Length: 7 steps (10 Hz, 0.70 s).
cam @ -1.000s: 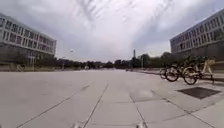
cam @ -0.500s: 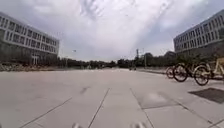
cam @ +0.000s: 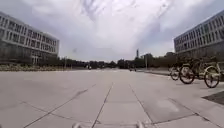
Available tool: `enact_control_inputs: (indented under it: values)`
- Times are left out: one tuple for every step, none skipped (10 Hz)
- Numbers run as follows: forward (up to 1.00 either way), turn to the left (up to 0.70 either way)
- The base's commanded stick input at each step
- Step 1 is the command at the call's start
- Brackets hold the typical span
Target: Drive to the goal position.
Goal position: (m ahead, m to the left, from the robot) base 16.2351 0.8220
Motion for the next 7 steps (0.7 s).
enact_control_inputs:
  values:
    - [0.7,-0.14]
    - [0.7,-0.14]
    - [0.7,-0.14]
    - [0.7,-0.14]
    - [0.7,-0.14]
    - [0.7,-0.14]
    - [0.7,-0.14]
